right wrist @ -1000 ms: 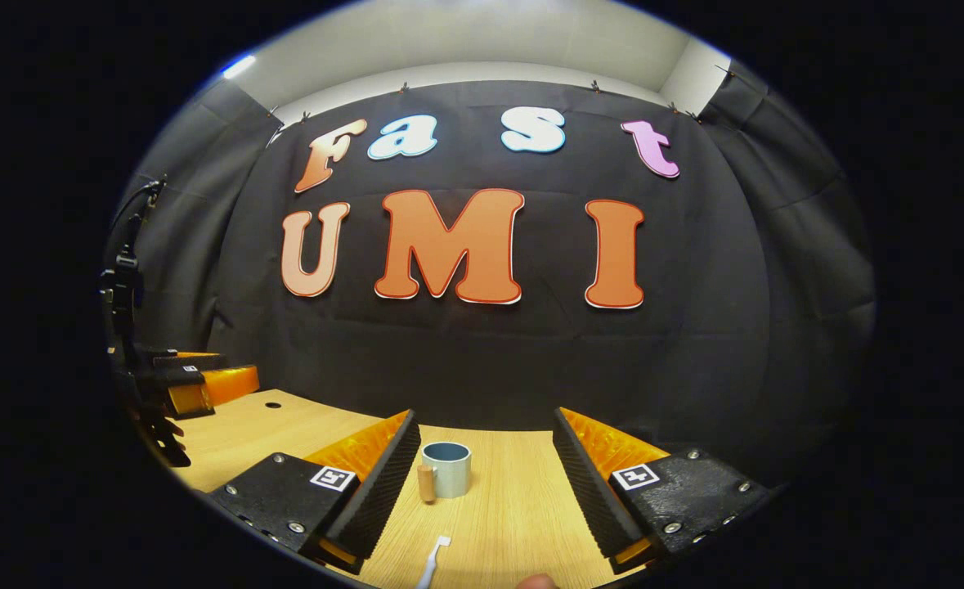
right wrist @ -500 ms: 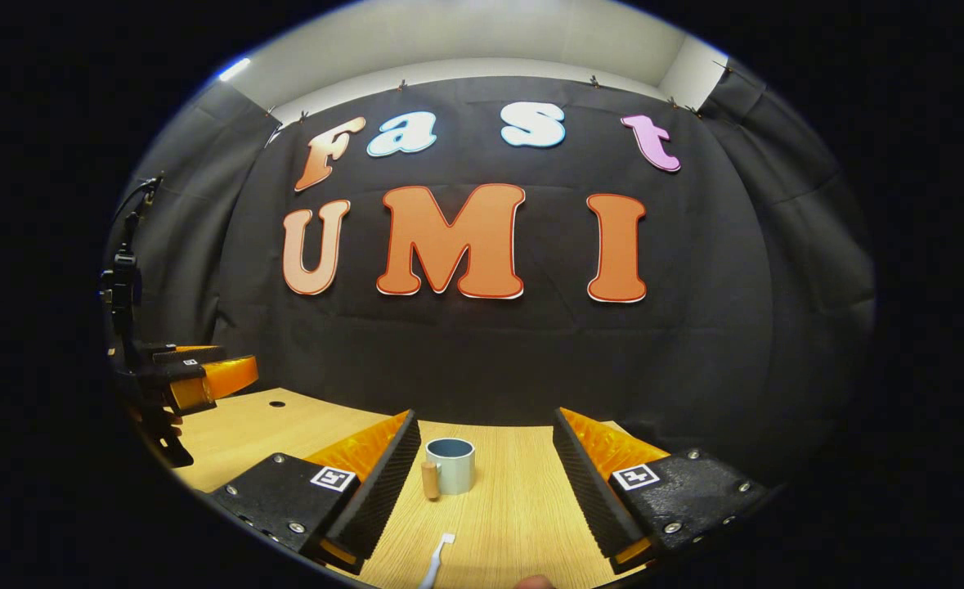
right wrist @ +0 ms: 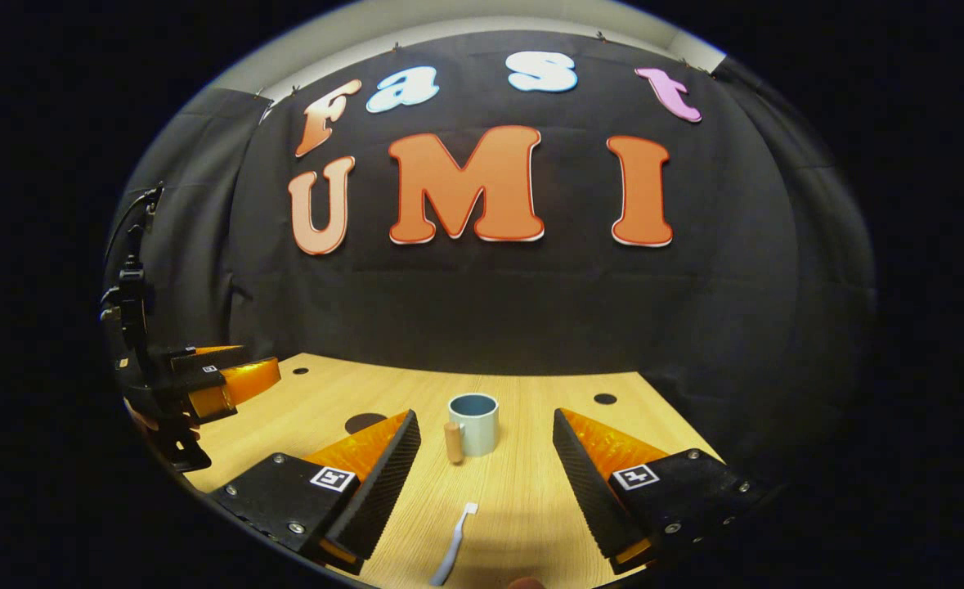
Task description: Put the toothbrush and toothpaste on the desktop into the cup, then pick up the cup and place it on the coaster on the desktop.
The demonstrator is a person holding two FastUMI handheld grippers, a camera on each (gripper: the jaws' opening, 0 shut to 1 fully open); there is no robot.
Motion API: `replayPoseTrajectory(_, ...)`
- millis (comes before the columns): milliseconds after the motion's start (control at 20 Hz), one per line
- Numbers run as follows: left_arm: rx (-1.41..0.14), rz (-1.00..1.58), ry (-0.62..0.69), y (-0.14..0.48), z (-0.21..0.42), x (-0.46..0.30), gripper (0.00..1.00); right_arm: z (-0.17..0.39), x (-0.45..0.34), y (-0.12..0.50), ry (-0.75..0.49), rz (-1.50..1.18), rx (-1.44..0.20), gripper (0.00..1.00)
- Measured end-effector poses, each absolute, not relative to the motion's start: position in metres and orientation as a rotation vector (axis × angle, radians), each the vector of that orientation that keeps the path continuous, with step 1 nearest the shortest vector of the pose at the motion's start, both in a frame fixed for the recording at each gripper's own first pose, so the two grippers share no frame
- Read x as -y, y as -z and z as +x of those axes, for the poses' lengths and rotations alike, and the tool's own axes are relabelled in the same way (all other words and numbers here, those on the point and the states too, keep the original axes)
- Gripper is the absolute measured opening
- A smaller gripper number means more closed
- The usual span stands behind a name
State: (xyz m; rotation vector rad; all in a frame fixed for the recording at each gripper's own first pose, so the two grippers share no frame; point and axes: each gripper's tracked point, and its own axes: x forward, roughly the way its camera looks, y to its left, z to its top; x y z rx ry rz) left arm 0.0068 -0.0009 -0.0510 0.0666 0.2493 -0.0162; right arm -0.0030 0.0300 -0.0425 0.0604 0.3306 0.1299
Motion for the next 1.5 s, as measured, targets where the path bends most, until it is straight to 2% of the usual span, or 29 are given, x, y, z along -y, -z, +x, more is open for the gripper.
replayPoseTrajectory(550,-0.511,0.128,0.062,0.123,0.0,0.01,0.98,-0.021,-0.054,0.116,-0.199,0.049,-0.664,0.96)
replayPoseTrajectory(750,-0.61,0.125,0.072,0.159,-0.012,0.013,0.98,-0.027,-0.061,0.144,-0.211,0.046,-0.759,0.92)
replayPoseTrajectory(950,-0.713,0.098,0.061,0.189,-0.021,0.01,0.98,-0.038,-0.067,0.158,-0.203,0.049,-0.862,0.86)
replayPoseTrajectory(1100,-0.795,0.08,0.045,0.214,-0.029,0.004,0.99,-0.047,-0.067,0.159,-0.195,0.058,-0.937,0.77)
replayPoseTrajectory(1450,-0.908,0.032,0.032,0.242,-0.036,0.006,0.99,-0.054,-0.07,0.184,-0.155,0.05,-1.075,0.61)
replayPoseTrajectory(1500,-0.921,0.021,0.033,0.245,-0.039,0.005,0.95,-0.055,-0.07,0.189,-0.152,0.05,-1.09,0.56)
